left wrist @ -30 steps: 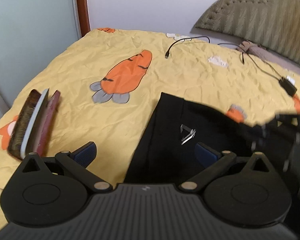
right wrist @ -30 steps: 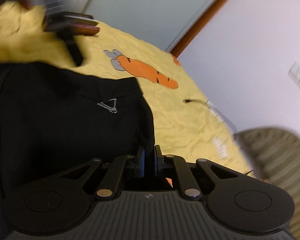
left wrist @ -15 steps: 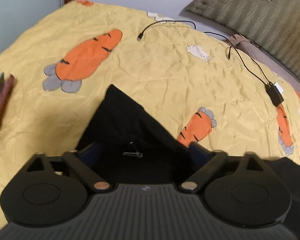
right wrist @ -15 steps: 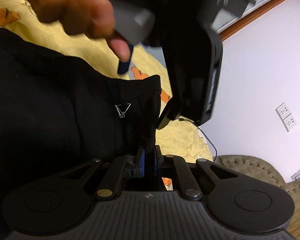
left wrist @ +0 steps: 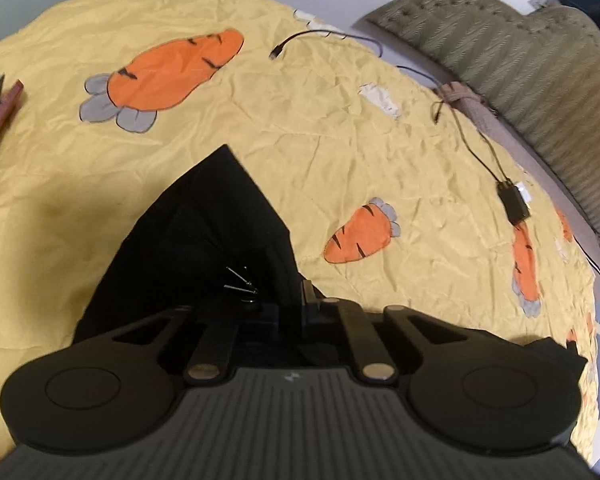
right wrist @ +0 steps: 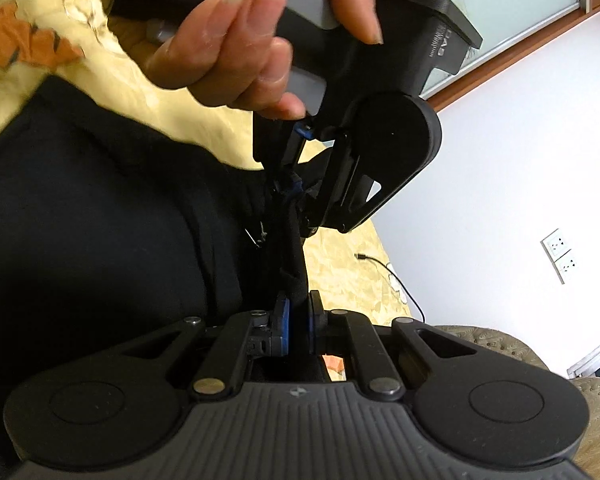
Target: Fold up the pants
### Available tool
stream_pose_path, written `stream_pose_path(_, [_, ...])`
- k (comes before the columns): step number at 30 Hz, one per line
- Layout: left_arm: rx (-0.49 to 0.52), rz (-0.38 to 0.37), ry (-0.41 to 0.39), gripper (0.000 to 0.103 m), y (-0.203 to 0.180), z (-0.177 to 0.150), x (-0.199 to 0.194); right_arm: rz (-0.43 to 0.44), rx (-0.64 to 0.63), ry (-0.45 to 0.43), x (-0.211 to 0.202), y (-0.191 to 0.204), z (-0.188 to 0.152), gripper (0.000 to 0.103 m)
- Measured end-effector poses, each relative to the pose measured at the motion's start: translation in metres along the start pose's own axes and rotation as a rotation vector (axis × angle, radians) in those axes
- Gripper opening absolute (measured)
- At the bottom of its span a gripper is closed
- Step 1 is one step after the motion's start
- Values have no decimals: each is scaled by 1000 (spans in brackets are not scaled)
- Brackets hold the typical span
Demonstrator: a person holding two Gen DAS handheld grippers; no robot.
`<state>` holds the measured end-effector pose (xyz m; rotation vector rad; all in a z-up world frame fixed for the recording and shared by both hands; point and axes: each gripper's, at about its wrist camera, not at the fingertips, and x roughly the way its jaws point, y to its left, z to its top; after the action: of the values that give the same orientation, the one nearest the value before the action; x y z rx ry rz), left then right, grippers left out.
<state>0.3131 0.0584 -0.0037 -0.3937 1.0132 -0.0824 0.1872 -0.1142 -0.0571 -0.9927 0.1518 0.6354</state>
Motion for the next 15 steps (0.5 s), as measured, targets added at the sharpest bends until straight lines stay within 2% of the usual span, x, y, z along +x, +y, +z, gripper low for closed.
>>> stream_pose_path(6, [54, -42, -44, 8, 8, -27, -43, 5, -5, -30, -26, 10, 11, 8])
stream_pose_path(15, [76, -34, -124, 8, 34, -106, -87, 76, -8, -57, -65, 43, 15, 8])
